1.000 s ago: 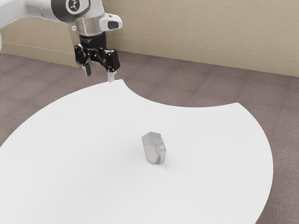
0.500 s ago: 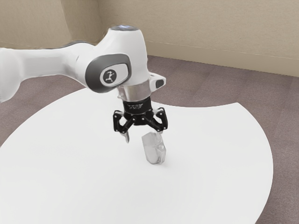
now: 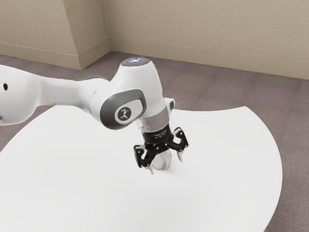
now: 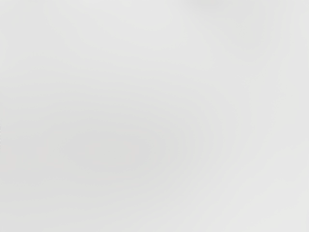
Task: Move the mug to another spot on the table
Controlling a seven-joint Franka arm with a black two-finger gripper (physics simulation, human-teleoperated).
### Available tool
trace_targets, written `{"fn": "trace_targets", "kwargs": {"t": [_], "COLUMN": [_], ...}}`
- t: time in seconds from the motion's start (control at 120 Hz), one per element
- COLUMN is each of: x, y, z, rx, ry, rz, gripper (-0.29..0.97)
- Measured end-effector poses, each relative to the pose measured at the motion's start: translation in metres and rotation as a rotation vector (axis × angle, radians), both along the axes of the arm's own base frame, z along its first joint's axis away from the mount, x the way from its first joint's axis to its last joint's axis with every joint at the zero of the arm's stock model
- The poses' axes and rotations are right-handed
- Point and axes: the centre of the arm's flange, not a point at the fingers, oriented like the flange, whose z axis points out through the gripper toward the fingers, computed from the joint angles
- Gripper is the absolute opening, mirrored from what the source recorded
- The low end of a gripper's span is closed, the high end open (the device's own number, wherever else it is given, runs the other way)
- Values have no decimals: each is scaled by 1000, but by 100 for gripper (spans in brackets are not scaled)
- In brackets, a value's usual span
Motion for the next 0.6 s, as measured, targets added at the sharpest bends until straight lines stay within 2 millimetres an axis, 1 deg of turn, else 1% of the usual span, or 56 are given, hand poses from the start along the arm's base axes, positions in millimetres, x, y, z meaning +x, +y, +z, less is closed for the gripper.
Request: {"fn": "trace_targets", "kwargs": {"t": [0.15,0.283,0.367,0.45,0.6], "x": [11,24,32,33,27], "y": [32,61,74,73,51], "z": [-14,-20,-27,-31,-38], "rx": [0,-5,-7,-8,-7], "ry": [7,9,17,20,30], "rz": [146,264,319,343,338], "gripper": [68,68,68,68,68]}}
